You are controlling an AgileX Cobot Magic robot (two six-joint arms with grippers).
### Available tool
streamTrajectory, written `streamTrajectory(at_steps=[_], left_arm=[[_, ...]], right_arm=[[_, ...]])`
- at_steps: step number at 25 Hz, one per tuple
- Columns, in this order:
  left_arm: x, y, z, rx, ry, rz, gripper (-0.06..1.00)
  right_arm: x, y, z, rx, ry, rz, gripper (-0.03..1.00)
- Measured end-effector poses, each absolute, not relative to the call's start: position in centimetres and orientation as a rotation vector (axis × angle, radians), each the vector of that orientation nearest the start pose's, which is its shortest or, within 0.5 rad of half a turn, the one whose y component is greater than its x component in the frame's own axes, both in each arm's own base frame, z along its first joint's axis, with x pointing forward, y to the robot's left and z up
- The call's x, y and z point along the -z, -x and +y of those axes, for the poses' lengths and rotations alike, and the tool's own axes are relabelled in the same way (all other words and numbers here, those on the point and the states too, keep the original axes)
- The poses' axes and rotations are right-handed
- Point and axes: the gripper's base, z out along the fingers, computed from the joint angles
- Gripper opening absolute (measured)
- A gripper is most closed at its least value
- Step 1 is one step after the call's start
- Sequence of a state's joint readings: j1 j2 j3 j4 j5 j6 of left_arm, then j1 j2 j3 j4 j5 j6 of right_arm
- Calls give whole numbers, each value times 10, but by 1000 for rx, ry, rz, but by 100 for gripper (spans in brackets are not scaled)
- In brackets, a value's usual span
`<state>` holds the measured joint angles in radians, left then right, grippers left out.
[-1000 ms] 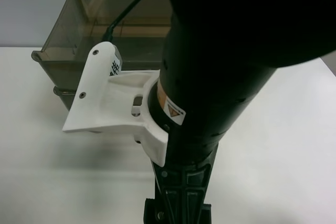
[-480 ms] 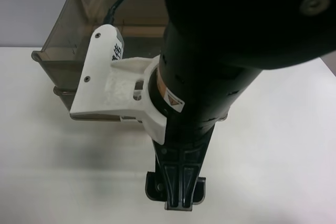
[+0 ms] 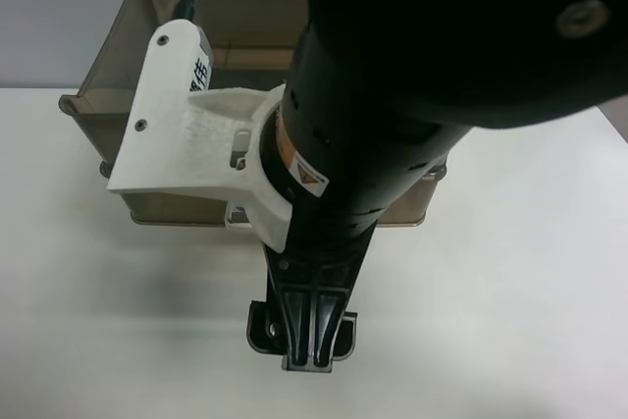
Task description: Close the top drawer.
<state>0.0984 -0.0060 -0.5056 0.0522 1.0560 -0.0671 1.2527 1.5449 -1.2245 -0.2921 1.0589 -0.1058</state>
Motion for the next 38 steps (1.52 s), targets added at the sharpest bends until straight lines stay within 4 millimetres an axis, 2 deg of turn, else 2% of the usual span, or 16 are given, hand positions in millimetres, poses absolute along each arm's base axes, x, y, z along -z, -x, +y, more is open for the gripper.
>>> streamTrajectory(at_steps=[6,13,38], left_arm=[[-279,7,3,-82,170,2021,99],[-279,7,3,-82,170,2021,99],[-279,7,3,-82,170,2021,99]], right_arm=[[-277,-120,291,107,1855,2045,99],[-279,-124,293,106,1826,2009,99],[-283,-182,274,103,1625,2042,99]])
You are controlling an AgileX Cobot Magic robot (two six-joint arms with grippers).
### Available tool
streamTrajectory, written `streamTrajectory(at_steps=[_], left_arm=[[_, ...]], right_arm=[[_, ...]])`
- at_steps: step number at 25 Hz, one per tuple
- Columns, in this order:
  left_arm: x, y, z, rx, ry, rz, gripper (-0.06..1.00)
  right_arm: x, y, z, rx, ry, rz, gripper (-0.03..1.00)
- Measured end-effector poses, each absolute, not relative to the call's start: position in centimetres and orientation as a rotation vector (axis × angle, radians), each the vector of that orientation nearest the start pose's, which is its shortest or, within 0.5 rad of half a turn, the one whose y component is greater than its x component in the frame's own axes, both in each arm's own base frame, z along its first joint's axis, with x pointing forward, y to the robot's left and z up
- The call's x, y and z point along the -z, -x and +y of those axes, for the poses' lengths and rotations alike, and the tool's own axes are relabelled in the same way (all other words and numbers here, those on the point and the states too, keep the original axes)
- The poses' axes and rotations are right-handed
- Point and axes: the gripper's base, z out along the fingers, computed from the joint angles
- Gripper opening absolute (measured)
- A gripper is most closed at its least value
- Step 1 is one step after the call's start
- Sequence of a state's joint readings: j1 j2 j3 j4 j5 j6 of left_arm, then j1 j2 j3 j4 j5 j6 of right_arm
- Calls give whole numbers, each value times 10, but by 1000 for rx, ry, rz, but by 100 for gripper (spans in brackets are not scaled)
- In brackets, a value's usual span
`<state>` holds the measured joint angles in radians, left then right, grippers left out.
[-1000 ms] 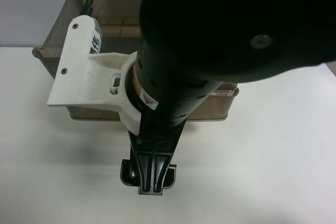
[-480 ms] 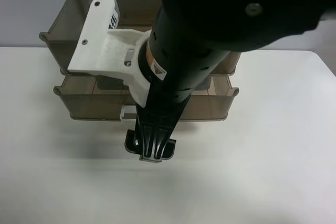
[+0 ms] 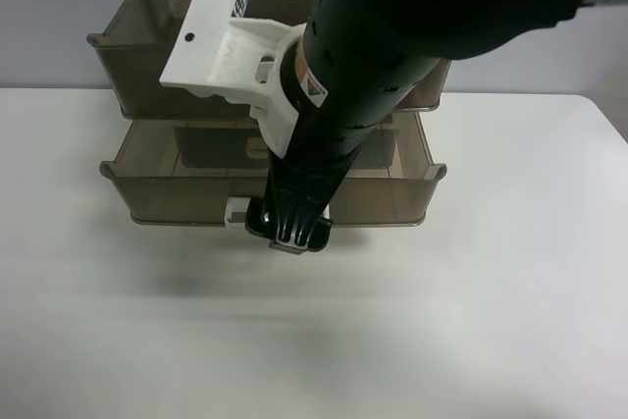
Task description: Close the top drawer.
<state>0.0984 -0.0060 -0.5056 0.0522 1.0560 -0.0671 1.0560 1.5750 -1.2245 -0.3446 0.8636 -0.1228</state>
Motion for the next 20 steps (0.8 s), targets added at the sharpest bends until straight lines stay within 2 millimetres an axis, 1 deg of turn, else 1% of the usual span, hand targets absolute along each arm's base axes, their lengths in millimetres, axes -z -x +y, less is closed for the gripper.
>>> streamTrajectory(at_steps=[5,7,12,14,19,20], left_arm=[[-279,7,3,-82,170,2021,99],[-279,7,3,-82,170,2021,99],[-279,7,3,-82,170,2021,99],[-279,7,3,-82,170,2021,99],[-279,7,3,-82,170,2021,99],[-279,7,3,-82,170,2021,99]], right_arm=[[-288,-188,277,99,1614,2014,99],[-290,-192,281,108,1612,2005,99],[-287,-202,297,132,1617,2023,99],[-288,-206,300,136,1614,2027,99],[-292,-223,299,131,1583,2041,99],[-293,-230,297,121,1569,2048,99]])
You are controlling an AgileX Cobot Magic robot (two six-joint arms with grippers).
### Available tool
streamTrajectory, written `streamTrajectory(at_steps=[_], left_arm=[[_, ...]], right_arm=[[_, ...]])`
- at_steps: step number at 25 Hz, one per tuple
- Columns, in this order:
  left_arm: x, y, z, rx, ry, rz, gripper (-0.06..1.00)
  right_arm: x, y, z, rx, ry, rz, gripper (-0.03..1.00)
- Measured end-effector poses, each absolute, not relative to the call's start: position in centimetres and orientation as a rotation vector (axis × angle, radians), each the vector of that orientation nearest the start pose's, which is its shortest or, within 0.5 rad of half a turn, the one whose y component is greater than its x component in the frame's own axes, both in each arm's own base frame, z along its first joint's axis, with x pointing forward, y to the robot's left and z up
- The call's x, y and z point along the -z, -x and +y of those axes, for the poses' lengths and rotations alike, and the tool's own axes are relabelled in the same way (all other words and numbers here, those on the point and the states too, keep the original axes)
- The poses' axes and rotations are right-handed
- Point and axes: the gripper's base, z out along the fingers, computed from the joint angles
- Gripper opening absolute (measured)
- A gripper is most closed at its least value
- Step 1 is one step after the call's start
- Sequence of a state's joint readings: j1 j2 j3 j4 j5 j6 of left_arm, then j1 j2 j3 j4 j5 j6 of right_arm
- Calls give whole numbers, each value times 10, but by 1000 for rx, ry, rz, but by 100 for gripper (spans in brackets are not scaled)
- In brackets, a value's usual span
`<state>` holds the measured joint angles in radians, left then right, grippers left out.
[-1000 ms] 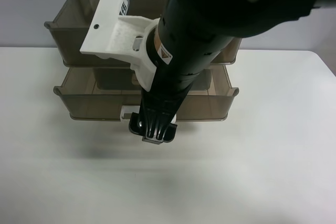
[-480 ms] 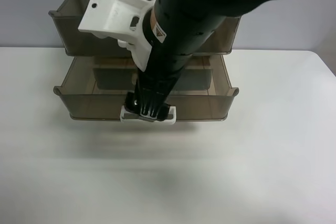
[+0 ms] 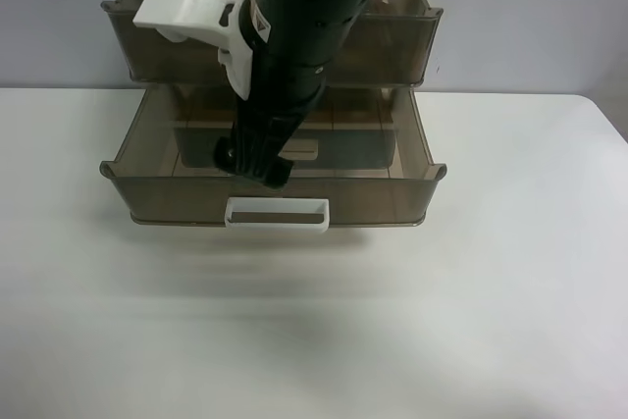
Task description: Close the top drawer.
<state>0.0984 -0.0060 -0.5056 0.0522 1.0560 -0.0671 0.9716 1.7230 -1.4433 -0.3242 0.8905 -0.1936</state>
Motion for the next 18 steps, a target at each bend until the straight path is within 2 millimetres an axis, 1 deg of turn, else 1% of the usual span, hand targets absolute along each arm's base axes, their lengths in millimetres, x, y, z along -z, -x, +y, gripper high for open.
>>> streamTrajectory(at_steps=[5,14,18], left_arm=[[-279,7,3,-82,170,2021,99],[-279,7,3,-82,170,2021,99],[-279,7,3,-82,170,2021,99]], right_arm=[[-291,-245,291,109,1544,2065,99],[-293,-262,282,98,1478,2048,99],[-287,-270,281,104,1468,2057,99]])
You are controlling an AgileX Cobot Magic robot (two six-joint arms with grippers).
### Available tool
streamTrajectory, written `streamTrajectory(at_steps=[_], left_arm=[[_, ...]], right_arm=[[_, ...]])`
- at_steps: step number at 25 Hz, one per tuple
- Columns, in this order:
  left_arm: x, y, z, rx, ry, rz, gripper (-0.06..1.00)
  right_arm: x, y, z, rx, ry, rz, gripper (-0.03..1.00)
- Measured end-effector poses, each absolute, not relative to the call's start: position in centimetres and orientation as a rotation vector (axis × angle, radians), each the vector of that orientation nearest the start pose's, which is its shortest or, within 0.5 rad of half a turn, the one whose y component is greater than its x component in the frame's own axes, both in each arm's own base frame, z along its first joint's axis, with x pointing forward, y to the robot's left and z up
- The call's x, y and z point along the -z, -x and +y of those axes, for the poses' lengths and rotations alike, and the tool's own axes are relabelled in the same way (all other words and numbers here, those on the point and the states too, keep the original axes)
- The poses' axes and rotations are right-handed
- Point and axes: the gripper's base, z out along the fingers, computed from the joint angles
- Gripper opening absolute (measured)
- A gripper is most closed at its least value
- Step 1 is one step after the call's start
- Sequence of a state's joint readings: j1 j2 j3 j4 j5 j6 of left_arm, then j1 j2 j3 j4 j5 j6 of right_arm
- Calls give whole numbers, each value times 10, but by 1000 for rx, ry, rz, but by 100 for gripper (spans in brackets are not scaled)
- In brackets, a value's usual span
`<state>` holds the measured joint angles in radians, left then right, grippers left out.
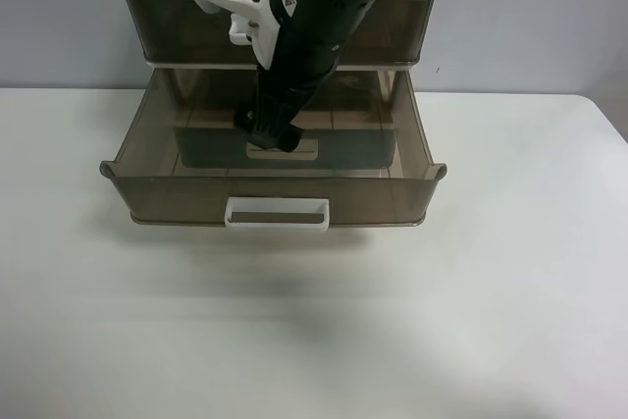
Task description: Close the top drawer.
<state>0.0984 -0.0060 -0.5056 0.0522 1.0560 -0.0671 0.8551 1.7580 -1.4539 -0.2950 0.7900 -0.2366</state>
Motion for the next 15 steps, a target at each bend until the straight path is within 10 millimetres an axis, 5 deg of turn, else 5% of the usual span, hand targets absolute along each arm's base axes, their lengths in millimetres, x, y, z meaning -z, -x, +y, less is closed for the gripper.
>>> streamTrajectory(at_steps=[15], left_arm=[[-279,7,3,-82,170,2021,99]], right_arm=[[-284,-283,275,54,1396,2086,99]])
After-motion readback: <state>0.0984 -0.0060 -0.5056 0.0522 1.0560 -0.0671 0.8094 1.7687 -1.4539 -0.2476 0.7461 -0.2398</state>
